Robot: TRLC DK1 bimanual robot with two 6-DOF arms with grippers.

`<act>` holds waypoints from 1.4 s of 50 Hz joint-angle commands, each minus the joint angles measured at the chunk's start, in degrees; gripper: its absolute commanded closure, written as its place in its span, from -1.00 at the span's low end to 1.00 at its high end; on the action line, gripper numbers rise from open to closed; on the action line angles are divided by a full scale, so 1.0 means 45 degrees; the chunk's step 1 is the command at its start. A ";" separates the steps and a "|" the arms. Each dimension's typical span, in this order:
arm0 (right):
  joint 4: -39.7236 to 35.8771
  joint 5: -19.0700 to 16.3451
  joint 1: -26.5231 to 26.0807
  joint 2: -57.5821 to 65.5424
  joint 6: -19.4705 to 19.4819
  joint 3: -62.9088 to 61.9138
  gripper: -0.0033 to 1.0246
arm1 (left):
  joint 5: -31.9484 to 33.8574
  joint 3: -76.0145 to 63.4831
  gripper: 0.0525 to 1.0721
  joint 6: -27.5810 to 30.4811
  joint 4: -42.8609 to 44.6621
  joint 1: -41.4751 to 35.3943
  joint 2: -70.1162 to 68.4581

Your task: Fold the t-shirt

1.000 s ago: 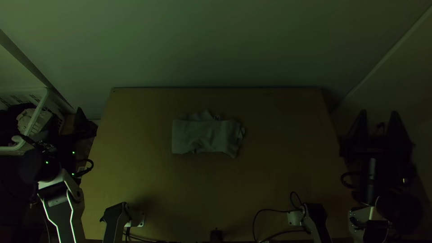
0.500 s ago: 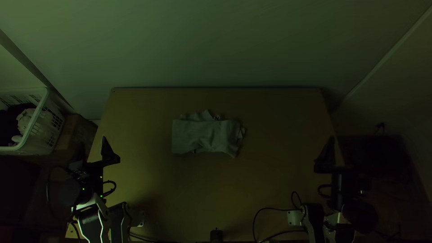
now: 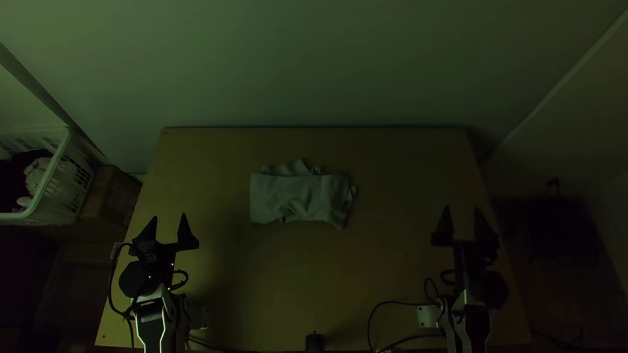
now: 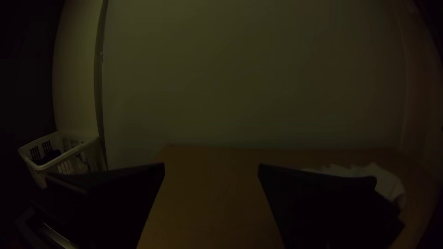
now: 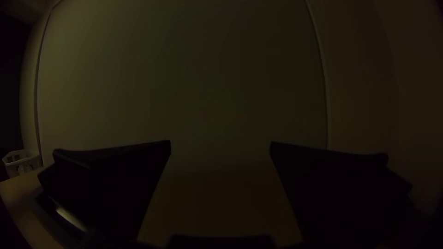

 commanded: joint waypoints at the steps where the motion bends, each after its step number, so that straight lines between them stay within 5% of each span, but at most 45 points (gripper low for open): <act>1: -0.0390 0.0087 -0.0095 -0.0119 0.0172 -0.0541 -0.92 | 0.0014 -0.0425 -0.91 0.0321 0.0183 -0.0092 -0.0100; 13: -0.2597 0.0263 -0.0212 -0.0100 0.0269 -0.0541 -0.92 | -0.0006 -0.0757 -0.91 0.0477 -0.0969 -0.0756 -0.0100; 70: -0.2616 0.0380 -0.0193 -0.0080 0.0191 -0.0522 -0.92 | -0.0025 -0.0698 -0.91 0.0477 -0.1379 -0.0482 -0.0100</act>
